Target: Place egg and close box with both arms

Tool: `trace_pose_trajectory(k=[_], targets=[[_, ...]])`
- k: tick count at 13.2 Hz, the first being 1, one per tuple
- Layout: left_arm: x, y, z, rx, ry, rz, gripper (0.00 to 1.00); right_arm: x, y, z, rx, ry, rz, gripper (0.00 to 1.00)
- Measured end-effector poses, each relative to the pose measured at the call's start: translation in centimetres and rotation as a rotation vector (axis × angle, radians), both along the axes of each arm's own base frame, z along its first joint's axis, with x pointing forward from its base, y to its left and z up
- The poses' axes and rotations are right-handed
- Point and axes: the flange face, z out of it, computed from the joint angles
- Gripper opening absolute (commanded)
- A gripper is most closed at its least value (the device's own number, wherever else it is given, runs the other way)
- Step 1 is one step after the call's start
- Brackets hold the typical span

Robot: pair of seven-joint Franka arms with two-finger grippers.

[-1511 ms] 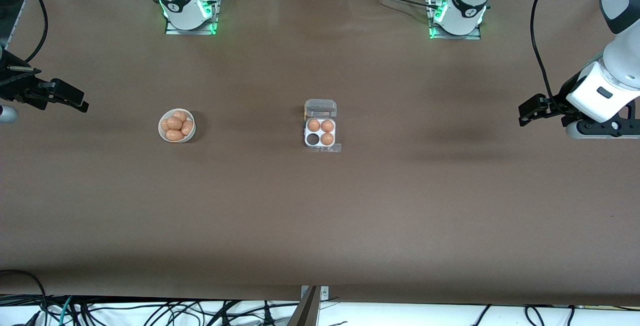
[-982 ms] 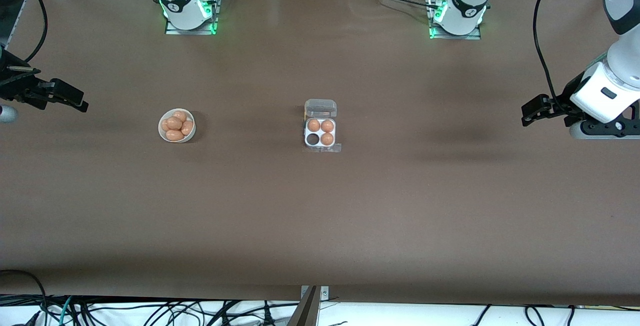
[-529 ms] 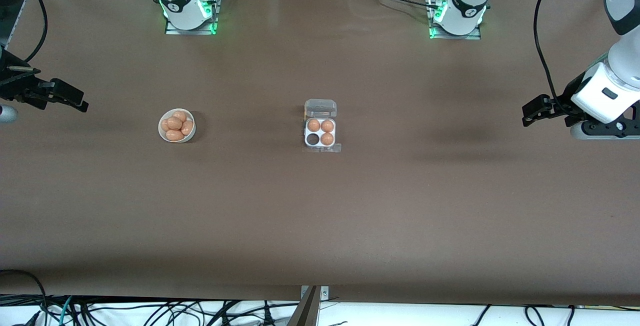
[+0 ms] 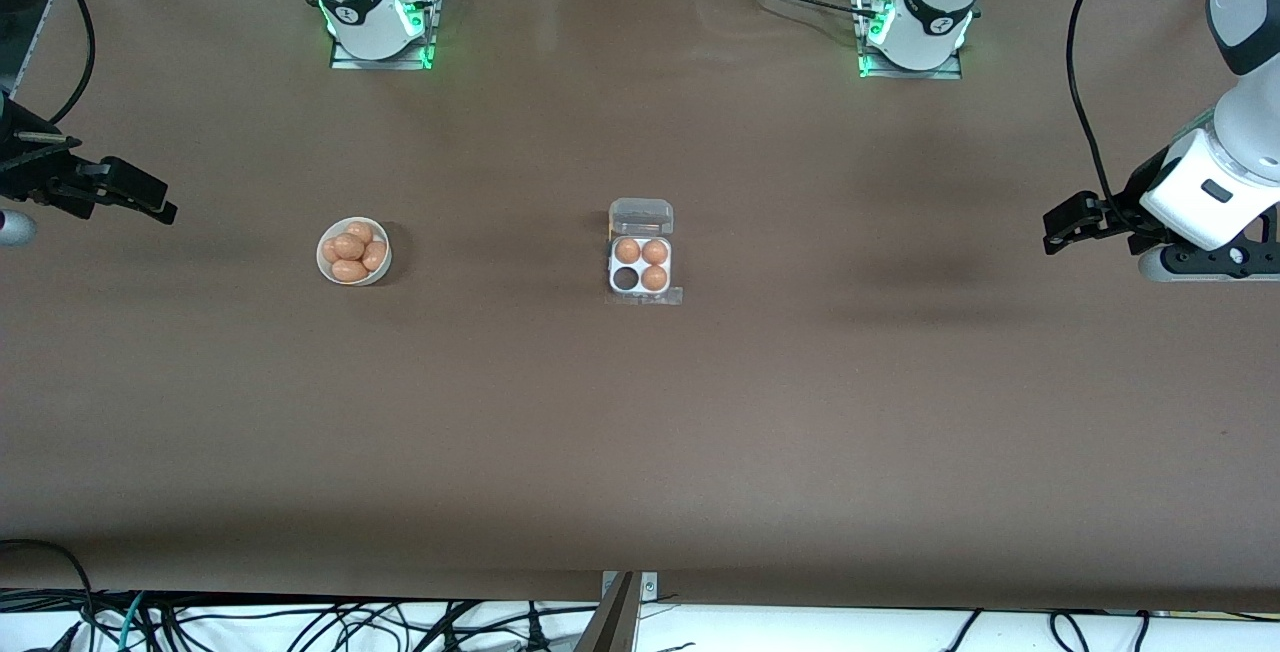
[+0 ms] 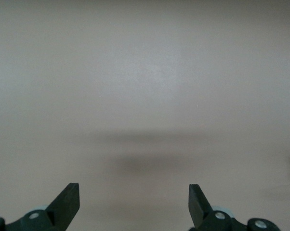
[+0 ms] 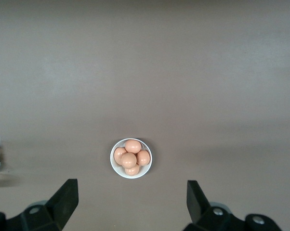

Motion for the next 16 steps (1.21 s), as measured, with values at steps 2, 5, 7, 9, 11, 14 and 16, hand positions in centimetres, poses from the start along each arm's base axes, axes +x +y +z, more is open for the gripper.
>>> trace_pose_trajectory(k=[2,5,7,9,11,14,16], targets=[[0.02,0.00,-0.05,0.000,0.001,0.000,1.00,0.00,0.00,0.00,0.000,0.000,0.000,1.00],[0.13,0.00,-0.35,0.000,0.006,-0.001,1.00,-0.01,0.00,-0.01,0.000,0.001,0.000,1.00],[0.22,0.00,-0.61,0.000,0.010,-0.001,1.00,-0.01,-0.03,-0.01,0.000,0.001,0.000,1.00],[0.25,0.00,-0.69,0.000,0.012,-0.001,1.00,-0.01,-0.03,-0.01,0.000,0.001,0.000,1.00],[0.26,0.00,-0.70,0.000,0.012,-0.001,1.00,-0.01,-0.03,-0.01,0.000,0.001,0.000,1.00],[0.26,0.00,-0.70,0.000,0.012,-0.001,1.00,-0.01,-0.03,-0.01,0.000,0.001,0.000,1.00],[0.29,0.00,-0.80,0.000,0.013,-0.001,1.00,-0.01,-0.03,-0.01,0.000,0.001,0.000,1.00]])
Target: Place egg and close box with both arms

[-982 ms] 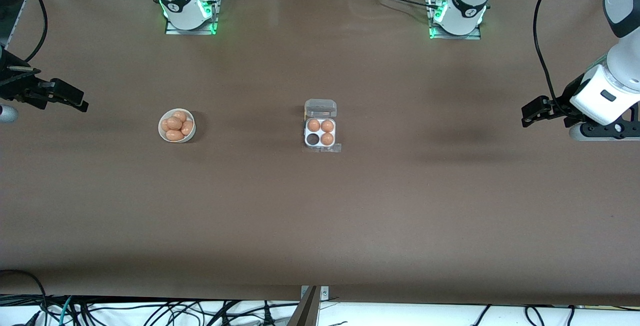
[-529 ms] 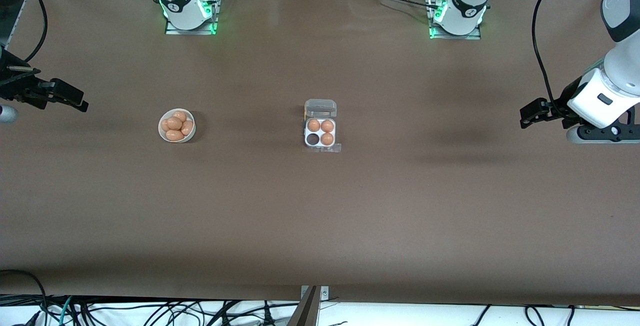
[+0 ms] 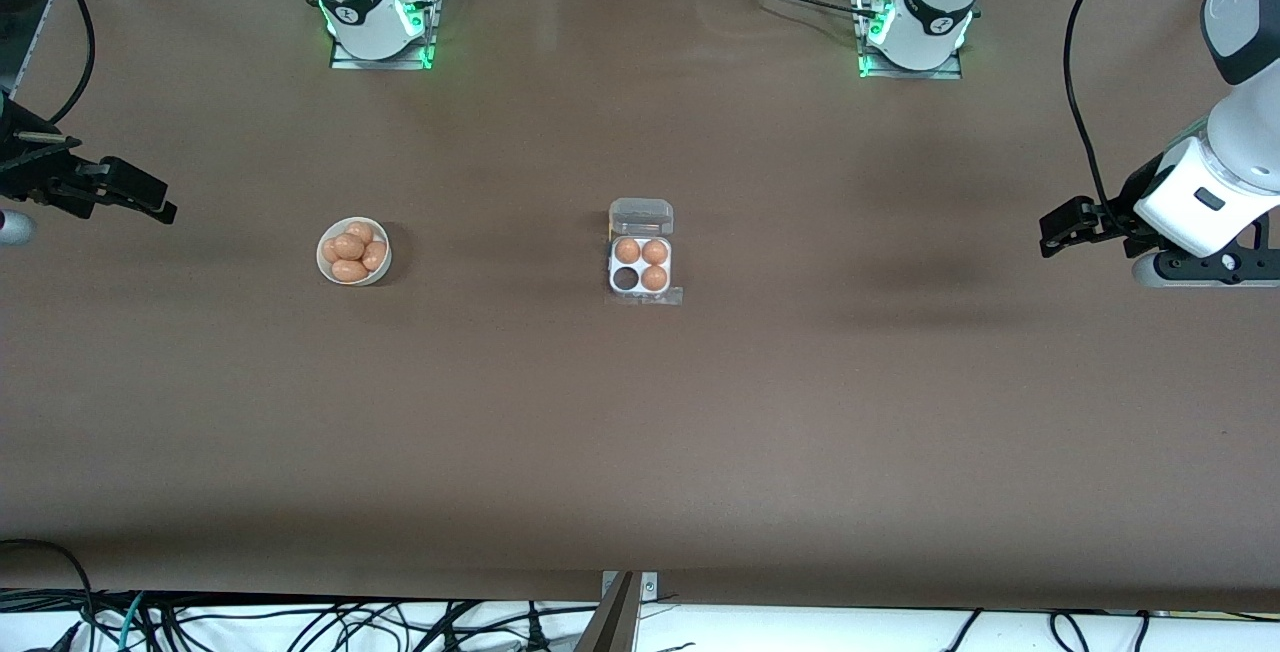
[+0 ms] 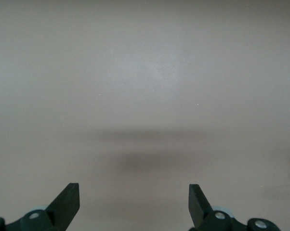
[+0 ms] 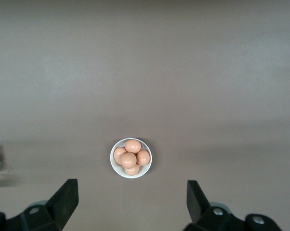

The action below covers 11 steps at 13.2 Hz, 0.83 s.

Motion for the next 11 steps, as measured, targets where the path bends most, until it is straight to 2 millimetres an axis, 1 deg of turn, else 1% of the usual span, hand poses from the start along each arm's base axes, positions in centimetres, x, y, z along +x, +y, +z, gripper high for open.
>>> trace_pose_trajectory(k=[3,4,5,6,8,10,11], targets=[[0.1,0.0,-0.3,0.000,0.005,0.000,1.00,0.1,0.0,-0.3,0.000,0.005,0.002,1.00],[0.1,0.0,-0.4,0.000,0.007,0.000,1.00,0.2,0.2,-0.8,0.001,0.016,0.006,1.00],[0.1,0.0,-0.4,0.000,0.007,0.000,1.00,0.4,0.4,-1.8,0.001,0.034,0.012,1.00],[0.2,0.0,-0.4,0.000,0.007,0.000,1.00,0.8,0.8,-3.1,0.002,0.058,0.019,1.00],[0.2,0.0,-0.4,0.000,0.007,0.000,1.00,1.9,2.0,-6.9,0.002,0.124,0.038,1.00],[0.2,0.0,-0.4,0.000,0.007,0.000,1.00,2.8,3.4,-11.7,0.001,0.190,0.057,1.00],[0.2,0.0,-0.4,0.000,0.007,0.000,1.00,3.1,3.9,-14.2,-0.001,0.196,0.063,1.00]])
